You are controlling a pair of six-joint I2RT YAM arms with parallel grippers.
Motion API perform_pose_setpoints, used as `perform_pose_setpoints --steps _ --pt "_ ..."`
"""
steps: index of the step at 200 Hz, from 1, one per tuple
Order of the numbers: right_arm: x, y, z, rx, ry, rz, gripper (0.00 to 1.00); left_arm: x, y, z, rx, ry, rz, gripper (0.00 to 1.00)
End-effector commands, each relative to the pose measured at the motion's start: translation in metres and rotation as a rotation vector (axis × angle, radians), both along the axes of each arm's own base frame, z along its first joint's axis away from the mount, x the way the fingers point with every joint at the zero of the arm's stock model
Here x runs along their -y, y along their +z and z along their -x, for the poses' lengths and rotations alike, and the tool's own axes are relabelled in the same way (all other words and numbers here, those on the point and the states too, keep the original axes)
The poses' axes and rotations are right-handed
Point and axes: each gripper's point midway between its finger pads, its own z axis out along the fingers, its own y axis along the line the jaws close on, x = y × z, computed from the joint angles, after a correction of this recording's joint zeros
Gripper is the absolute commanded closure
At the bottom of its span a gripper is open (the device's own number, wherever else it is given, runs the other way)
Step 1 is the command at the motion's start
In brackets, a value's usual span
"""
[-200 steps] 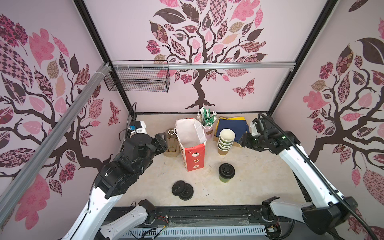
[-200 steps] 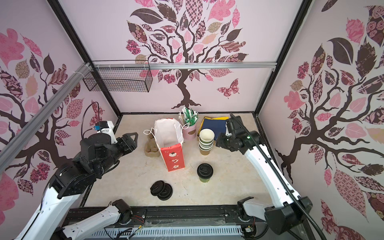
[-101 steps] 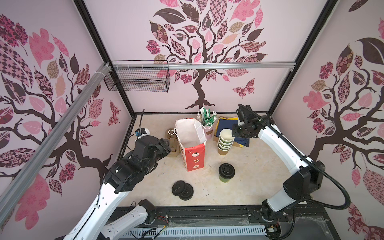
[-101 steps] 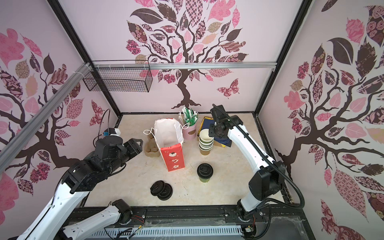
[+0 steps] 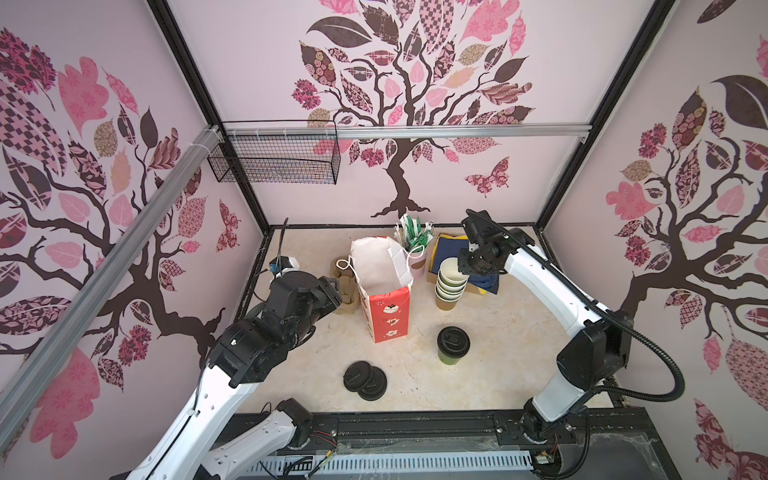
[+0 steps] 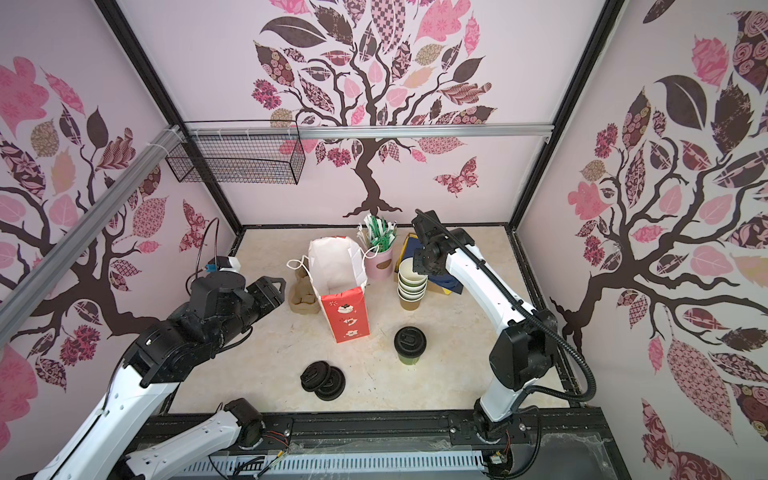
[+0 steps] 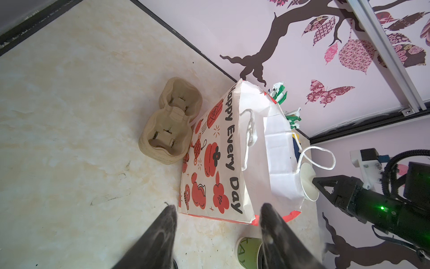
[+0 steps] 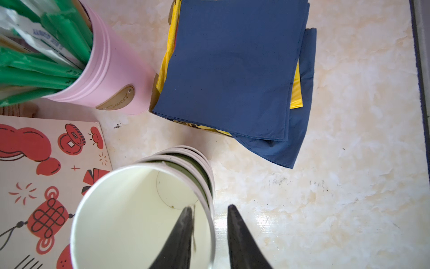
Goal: Pack the takeout coffee
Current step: 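Grasp the top green-striped paper cup from the stack with the right gripper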
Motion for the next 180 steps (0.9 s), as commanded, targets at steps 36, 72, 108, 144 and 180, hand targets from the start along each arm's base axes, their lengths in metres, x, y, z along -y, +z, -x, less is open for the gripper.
perform_pose_setpoints --steps 36,72,108,144,180 --pt "-0.006 -0.006 -0.006 -0.018 -0.022 -0.018 0.79 -0.008 -0.002 -0.001 0.012 0.049 0.002 0.41" --pt "-0.006 -0.003 -0.008 -0.003 -0.029 -0.02 0.85 -0.014 0.001 0.001 0.025 0.072 0.001 0.41" --pt "-0.006 0.003 -0.008 0.011 -0.034 -0.032 0.97 -0.017 0.0 0.002 0.022 0.086 -0.001 0.41" --pt "-0.004 0.019 -0.006 0.039 -0.035 -0.044 1.0 -0.017 0.001 0.001 0.027 0.082 -0.006 0.41" --pt "-0.005 0.04 -0.003 0.096 -0.045 -0.097 1.0 -0.016 0.001 0.0 0.027 0.082 -0.009 0.41"
